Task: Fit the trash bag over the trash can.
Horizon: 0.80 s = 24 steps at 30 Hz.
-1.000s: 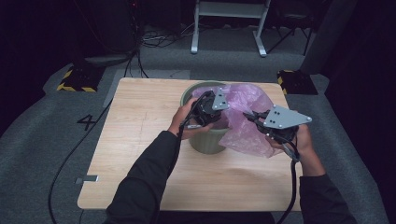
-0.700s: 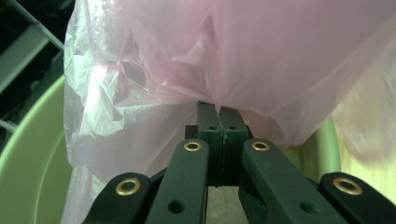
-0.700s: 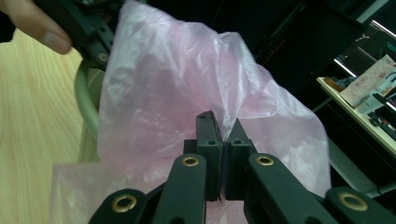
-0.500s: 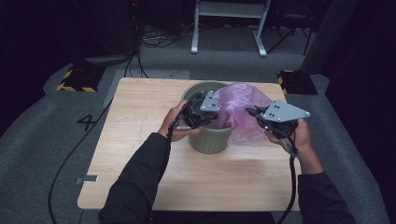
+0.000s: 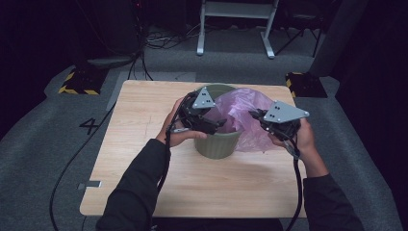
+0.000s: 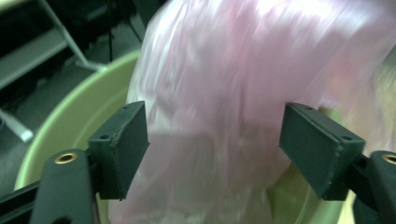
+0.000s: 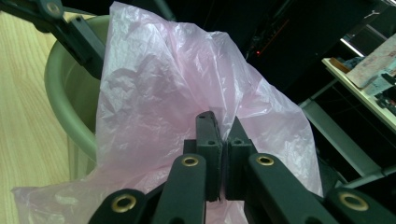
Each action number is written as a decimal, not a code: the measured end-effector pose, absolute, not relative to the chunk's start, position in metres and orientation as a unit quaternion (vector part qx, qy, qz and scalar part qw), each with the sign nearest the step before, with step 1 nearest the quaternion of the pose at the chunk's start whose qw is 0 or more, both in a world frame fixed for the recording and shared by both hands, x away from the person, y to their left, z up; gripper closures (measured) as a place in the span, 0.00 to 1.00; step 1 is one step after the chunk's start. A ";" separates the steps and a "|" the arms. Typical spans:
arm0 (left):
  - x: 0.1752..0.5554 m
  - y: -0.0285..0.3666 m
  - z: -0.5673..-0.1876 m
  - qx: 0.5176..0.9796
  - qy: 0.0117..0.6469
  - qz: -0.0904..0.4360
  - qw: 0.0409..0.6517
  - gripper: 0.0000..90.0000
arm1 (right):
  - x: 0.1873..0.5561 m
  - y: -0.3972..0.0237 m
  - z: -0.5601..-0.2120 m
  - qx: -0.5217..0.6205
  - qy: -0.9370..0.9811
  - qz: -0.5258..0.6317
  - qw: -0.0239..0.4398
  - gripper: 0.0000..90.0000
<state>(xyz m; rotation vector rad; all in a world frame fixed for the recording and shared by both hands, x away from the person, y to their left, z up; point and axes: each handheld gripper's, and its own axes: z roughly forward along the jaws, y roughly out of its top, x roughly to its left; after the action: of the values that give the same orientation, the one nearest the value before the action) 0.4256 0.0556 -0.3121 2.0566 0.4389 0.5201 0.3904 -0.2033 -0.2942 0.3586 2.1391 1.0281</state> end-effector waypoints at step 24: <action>0.440 0.056 -0.317 0.855 0.202 0.242 0.413 0.99 | 0.366 -0.229 -0.296 0.160 0.816 0.436 0.346 0.36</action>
<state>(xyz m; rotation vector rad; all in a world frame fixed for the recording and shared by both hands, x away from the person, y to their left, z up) 0.4404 0.0558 -0.3175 2.1498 0.5069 0.6080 0.3655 -0.2285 -0.2956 0.4143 2.1165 1.1305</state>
